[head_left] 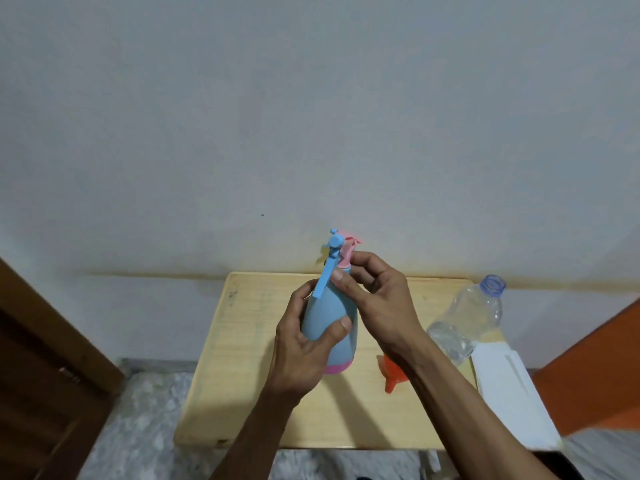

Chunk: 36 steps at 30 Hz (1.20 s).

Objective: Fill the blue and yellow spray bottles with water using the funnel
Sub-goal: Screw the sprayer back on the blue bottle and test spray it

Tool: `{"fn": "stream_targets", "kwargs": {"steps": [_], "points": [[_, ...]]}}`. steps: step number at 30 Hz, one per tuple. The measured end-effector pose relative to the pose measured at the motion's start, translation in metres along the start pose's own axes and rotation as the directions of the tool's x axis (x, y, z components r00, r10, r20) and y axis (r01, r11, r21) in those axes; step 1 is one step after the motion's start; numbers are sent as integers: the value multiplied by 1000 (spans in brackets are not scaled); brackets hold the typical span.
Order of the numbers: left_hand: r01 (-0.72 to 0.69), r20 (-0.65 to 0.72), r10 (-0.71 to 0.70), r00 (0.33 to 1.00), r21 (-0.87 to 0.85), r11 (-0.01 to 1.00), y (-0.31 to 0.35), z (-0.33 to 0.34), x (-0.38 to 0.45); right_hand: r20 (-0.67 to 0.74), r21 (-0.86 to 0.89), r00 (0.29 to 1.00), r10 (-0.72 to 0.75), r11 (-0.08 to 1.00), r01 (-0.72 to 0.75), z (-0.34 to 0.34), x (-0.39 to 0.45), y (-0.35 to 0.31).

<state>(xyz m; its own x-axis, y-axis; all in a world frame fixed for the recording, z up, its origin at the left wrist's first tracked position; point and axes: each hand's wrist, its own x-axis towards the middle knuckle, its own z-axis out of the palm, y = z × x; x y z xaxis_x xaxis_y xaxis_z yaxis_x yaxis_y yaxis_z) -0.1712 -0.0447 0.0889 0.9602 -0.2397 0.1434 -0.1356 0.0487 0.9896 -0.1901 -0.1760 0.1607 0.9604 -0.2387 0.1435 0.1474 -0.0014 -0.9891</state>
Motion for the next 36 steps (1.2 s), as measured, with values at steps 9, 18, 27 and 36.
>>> {"fn": "stream_targets", "kwargs": {"steps": [9, 18, 27, 36], "points": [[15, 7, -15, 1000, -18, 1000, 8, 6, -1, -12, 16, 1000, 7, 1000, -7, 0, 1, 0], [-5, 13, 5, 1000, 9, 1000, 17, 2, -1, -29, 131, 998, 50, 990, -45, 8, -1, -1], [-30, 3, 30, 1000, 41, 999, 26, -2, 0, -11, 162, 997, 72, 984, -69, 11, 3, -9], [-51, 0, 51, 999, -14, 999, 32, -1, 2, -1, 165, 998, 67, 984, -66, 12, 3, -12]]}}
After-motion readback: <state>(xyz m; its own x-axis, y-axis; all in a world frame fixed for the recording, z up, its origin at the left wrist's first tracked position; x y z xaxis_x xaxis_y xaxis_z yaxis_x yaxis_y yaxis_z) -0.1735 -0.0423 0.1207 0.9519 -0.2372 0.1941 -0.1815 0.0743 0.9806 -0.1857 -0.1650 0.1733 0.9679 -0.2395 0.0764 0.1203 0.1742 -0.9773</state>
